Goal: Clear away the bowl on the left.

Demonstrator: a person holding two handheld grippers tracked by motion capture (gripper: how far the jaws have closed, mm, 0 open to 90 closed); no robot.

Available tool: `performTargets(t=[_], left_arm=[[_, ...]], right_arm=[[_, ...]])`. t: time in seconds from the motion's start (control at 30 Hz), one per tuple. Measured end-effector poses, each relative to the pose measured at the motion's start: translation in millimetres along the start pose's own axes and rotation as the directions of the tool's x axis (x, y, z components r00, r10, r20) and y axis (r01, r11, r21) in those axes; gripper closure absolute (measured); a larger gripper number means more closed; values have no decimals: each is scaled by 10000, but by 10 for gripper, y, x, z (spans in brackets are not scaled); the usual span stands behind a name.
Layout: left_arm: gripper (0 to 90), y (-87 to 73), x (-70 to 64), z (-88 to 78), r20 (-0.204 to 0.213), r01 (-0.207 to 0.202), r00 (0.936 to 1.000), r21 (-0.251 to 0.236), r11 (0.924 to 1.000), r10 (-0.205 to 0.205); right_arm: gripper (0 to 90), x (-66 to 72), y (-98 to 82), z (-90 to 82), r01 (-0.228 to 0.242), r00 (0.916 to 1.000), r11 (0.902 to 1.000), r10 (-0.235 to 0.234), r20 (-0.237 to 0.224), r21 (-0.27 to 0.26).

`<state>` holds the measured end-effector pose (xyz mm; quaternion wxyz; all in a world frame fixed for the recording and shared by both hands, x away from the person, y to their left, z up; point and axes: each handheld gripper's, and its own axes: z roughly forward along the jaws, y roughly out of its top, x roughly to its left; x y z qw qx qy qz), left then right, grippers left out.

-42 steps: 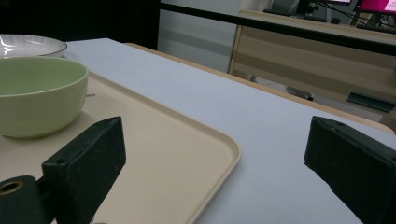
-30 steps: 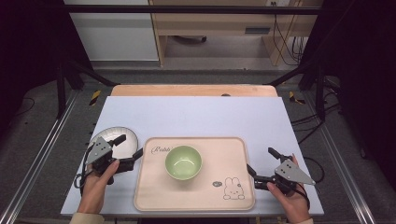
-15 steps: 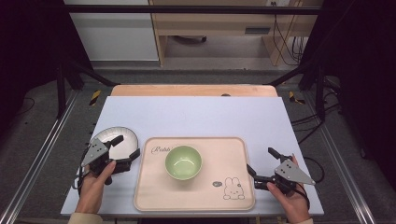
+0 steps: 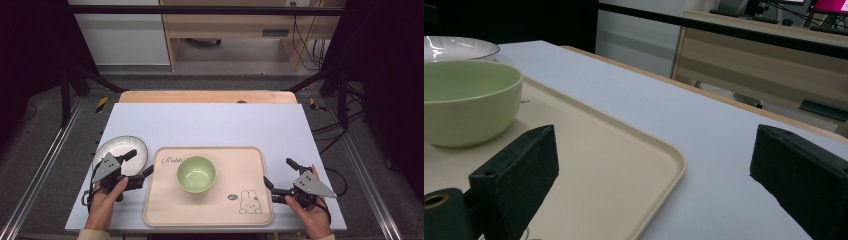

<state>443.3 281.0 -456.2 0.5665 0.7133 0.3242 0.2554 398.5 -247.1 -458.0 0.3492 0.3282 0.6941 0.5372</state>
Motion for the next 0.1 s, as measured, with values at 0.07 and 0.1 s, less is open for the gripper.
performTargets(t=[0.07,0.1], left_arm=[[121,1,-5,5,34,-37,10000,10,10000,37],[121,3,-11,10,26,-76,10000,-28,10000,76]], right_arm=[[54,0,0,-1,-1,10000,10000,1,0,-3],[54,-4,2,-2,19,10000,10000,-19,9,-27]])
